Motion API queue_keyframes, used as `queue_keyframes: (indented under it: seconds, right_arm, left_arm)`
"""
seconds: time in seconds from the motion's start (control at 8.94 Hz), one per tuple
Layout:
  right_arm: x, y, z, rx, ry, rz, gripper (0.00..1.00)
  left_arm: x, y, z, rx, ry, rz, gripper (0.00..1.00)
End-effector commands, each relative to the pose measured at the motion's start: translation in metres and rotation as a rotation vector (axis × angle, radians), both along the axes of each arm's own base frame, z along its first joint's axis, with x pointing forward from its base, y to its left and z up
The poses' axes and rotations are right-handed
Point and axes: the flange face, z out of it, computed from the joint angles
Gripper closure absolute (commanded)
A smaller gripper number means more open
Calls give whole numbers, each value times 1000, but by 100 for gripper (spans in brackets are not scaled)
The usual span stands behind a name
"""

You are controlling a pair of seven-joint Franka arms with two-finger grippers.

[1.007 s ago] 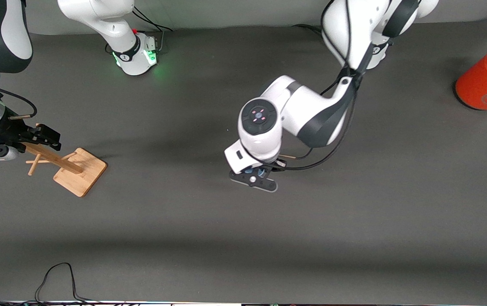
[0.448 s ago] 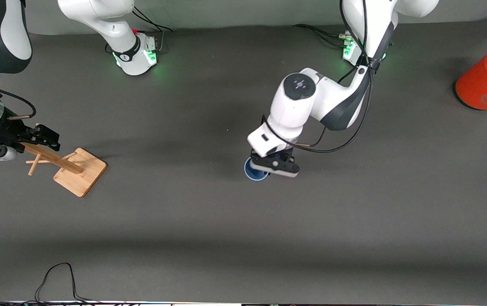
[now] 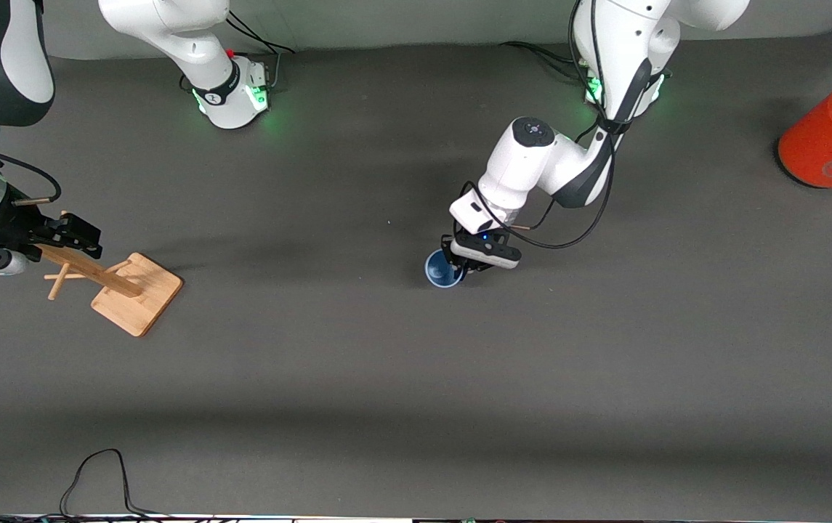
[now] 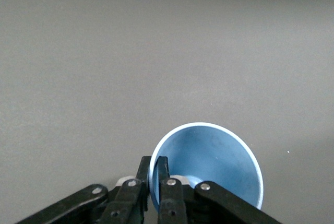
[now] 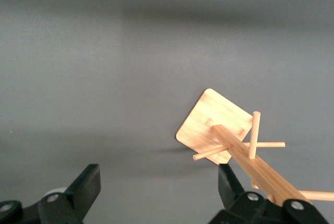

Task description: Rotate and upright cup with both arms

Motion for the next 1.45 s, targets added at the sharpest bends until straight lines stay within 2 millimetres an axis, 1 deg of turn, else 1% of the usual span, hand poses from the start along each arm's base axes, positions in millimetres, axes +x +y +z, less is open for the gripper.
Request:
queue_keyframes:
  seconds: [0.0,0.11,0.22,0.34,0.45,0.56,0.67,0.78,0.9,1.01,1.12,1.23,1.34]
  right_arm:
    - [-2,1,6,-11,-15,-13,0]
    - [-3,0,8,-9,-15,-15,0]
    - [-4,1,7,-9,-14,-13,0]
    - [-4,1,8,-9,-14,-14,0]
    - [-4,1,8,-9,-14,-14,0]
    - [-4,1,8,-9,-14,-14,0]
    - [-5,-1,10,-7,-17,-18,0]
    - [-6,-1,12,4,-21,-24,0]
    - [-5,4,11,7,-19,-18,0]
    - [-5,7,10,16,-17,-20,0]
    - [-5,8,10,110,-14,-50,0]
    - [-8,8,11,147,7,-60,0]
    - [-10,15,13,145,20,-48,0]
  left_arm:
    - [-5,-2,5,-20,-16,8,28]
    - [-6,-3,6,-18,-16,2,0]
    - [-8,-6,10,-19,-14,0,0]
    - [-7,-5,18,-4,-1,1,0]
    - [-2,-4,36,47,49,5,0]
    - [8,-6,69,101,98,8,0]
    - [24,-3,105,160,139,9,0]
    - [45,5,144,248,198,-5,0]
    - [79,42,187,325,274,6,0]
    - [100,86,227,359,323,27,0]
    - [107,131,266,345,324,86,0]
    - [110,183,291,341,347,155,0]
    - [111,231,307,343,365,148,0]
